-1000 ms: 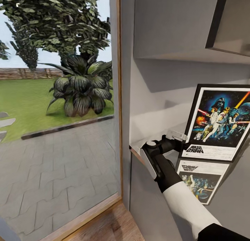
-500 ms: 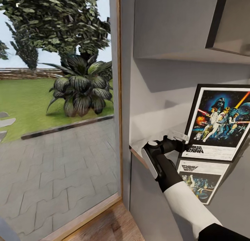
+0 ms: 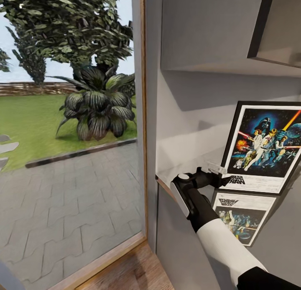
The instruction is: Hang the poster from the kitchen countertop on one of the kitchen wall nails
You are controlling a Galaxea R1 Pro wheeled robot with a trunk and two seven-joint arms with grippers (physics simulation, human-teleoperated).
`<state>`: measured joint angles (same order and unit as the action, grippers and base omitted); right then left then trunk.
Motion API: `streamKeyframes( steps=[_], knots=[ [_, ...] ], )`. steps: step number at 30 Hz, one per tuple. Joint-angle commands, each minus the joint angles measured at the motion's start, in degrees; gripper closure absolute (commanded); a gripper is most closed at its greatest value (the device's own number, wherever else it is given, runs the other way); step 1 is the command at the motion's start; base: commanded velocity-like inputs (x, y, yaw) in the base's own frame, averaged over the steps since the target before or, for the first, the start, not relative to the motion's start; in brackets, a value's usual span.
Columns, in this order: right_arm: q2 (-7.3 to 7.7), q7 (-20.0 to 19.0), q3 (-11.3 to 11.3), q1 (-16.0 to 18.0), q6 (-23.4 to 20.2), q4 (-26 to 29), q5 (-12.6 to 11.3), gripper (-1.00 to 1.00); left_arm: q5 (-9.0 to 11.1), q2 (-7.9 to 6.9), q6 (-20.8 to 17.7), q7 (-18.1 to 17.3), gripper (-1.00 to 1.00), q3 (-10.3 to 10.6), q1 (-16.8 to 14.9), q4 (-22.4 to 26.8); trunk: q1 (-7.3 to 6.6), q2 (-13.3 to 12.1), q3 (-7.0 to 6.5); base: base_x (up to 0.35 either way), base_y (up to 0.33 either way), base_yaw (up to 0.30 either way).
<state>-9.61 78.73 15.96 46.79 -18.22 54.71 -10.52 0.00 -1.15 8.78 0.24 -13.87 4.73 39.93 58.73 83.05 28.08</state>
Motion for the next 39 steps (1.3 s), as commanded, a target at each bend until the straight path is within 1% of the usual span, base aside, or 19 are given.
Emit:
streamKeyframes(
  steps=[1, 4, 6, 11, 15, 25, 34, 39],
  knots=[
    [0.03, 0.37, 0.17, 0.06, -0.58, -0.03, -0.36, -1.00, 0.00, 0.00, 0.10, 0.02, -1.00, -0.01, 0.02, 0.06, 0.00, 0.03, 0.05, 0.000, 0.000, 0.000],
    [0.03, 0.37, 0.20, 0.06, 0.11, -1.19, -0.37, -1.00, 0.00, 0.00, 0.10, 0.02, -1.00, -0.01, 0.02, 0.06, 0.00, 0.03, 0.05, 0.000, 0.000, 0.000],
    [0.03, 0.35, 0.20, 0.06, 2.31, -2.89, -0.37, -1.00, 0.00, 0.00, 0.10, 0.02, -1.00, -0.01, 0.02, 0.06, 0.00, 0.03, 0.05, 0.000, 0.000, 0.000],
    [0.03, -0.09, 0.14, 0.06, 6.01, -6.87, -0.38, -1.00, 0.00, 0.00, 0.10, 0.02, -1.00, -0.01, 0.02, 0.06, 0.00, 0.03, 0.05, 0.000, 0.000, 0.000],
    [0.03, -0.94, 0.13, 0.06, 6.54, -7.48, -0.35, -1.00, 0.00, 0.00, 0.10, 0.02, -1.00, -0.01, 0.02, 0.06, 0.00, 0.03, 0.05, 0.000, 0.000, 0.000],
    [0.03, -1.36, 0.12, 0.06, 6.86, -7.75, -0.32, -1.00, 0.00, 0.00, 0.10, 0.02, -1.00, -0.01, 0.02, 0.06, 0.00, 0.03, 0.05, 0.000, 0.000, -0.001],
    [0.03, -1.39, 0.12, 0.06, 6.88, -7.78, -0.37, -1.00, 0.00, 0.00, 0.10, 0.02, -1.00, -0.01, 0.02, 0.06, 0.00, 0.03, 0.05, 0.000, 0.000, -0.124],
    [0.03, -1.39, 0.12, 0.06, 6.88, -7.78, -0.38, -1.00, 0.00, 0.00, 0.10, 0.02, -1.00, -0.01, 0.02, 0.06, 0.00, 0.03, 0.05, 0.000, 0.000, -0.030]
  ],
)
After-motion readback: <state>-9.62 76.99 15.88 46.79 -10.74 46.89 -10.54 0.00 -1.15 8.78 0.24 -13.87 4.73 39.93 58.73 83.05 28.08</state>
